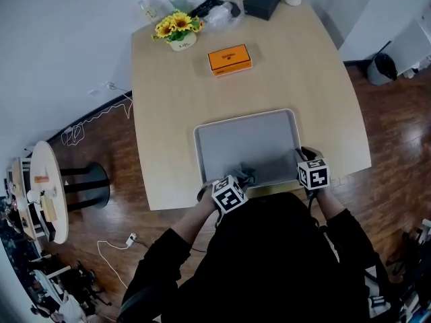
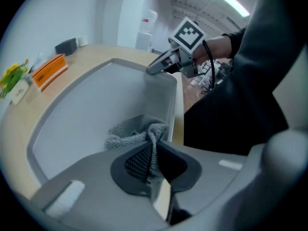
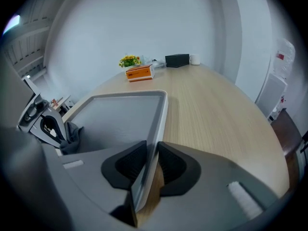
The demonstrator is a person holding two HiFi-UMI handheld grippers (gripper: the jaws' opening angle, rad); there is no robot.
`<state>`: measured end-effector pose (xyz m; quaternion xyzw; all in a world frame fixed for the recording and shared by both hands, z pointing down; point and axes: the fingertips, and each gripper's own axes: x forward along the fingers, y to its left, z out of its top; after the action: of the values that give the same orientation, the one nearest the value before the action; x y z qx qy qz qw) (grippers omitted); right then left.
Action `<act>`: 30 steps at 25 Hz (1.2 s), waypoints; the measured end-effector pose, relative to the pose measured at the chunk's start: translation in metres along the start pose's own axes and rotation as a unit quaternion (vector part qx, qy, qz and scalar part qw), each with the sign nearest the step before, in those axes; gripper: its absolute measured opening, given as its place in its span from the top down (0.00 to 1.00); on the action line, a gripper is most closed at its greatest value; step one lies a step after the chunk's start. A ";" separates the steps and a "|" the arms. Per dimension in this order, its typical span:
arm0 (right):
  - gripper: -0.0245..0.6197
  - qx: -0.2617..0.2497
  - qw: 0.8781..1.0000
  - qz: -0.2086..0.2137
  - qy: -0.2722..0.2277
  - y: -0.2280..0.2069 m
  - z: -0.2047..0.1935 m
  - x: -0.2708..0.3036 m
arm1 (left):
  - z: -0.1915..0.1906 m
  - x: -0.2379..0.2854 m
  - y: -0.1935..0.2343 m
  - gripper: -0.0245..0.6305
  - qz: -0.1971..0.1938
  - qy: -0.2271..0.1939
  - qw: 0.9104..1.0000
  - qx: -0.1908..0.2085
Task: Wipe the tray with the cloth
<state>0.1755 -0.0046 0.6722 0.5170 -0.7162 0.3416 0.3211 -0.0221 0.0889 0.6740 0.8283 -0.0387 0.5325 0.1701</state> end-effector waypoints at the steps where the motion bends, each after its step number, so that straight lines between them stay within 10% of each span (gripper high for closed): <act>1: 0.84 -0.008 1.000 0.000 0.007 -0.001 0.000 0.000 | 0.020 0.009 -0.005 0.96 -0.009 0.001 1.000 0.028; 11: 0.83 -0.028 0.999 0.016 0.020 0.007 0.001 0.002 | 0.139 0.056 -0.016 0.96 -0.043 -0.003 0.991 0.130; 24: 0.82 -0.036 0.999 0.036 0.015 0.007 -0.002 0.000 | 0.204 0.055 0.088 0.96 0.050 0.020 0.978 0.199; 30: 0.83 -0.028 0.999 0.039 0.016 0.005 -0.001 0.001 | 0.168 0.025 0.149 0.96 0.053 0.006 0.993 0.101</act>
<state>0.1701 -0.0030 0.6726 0.4740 -0.7401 0.3416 0.3329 0.0984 -0.1022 0.6687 0.8346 -0.0276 0.5472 0.0568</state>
